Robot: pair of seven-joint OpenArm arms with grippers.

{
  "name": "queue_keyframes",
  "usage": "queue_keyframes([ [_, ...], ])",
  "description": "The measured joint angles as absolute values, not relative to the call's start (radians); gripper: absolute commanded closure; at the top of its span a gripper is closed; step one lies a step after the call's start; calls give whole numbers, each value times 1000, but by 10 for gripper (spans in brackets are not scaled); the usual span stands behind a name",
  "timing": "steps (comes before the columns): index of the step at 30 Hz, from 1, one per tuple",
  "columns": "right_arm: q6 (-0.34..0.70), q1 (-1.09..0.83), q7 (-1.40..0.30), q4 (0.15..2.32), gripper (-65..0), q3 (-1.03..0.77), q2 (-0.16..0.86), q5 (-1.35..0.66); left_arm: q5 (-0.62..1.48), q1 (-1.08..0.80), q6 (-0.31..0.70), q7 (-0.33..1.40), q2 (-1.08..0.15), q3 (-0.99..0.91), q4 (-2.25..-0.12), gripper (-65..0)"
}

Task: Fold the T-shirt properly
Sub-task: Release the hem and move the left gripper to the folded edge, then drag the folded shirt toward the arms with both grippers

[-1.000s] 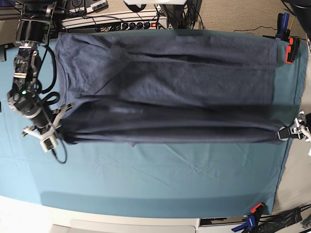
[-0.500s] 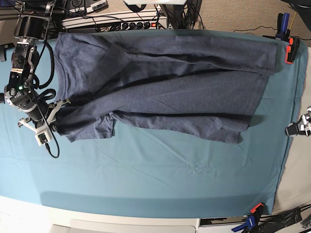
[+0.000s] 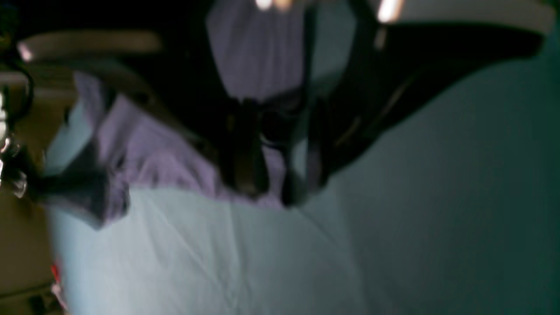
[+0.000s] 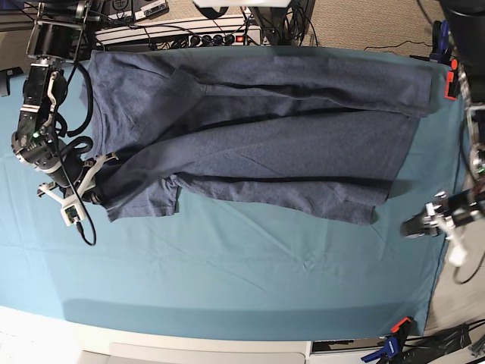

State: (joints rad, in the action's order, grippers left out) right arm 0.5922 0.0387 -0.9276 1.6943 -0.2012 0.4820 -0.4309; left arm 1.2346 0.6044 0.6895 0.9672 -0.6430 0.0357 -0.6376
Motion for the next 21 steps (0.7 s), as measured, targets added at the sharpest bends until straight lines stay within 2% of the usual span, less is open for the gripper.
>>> queue_keyframes([
  [4, 593, 39, -928, 1694, 0, -201, 482, -429, 1131, 622, 670, 917, -580, 138, -638, -196],
  [10, 596, 39, -931, 1694, 0, -201, 482, -429, 943, 628, 606, 829, -531, 161, -637, -196],
  [21, 599, 39, -931, 1694, 0, -201, 482, -429, 923, 629, 588, 783, -523, 161, -600, -196],
])
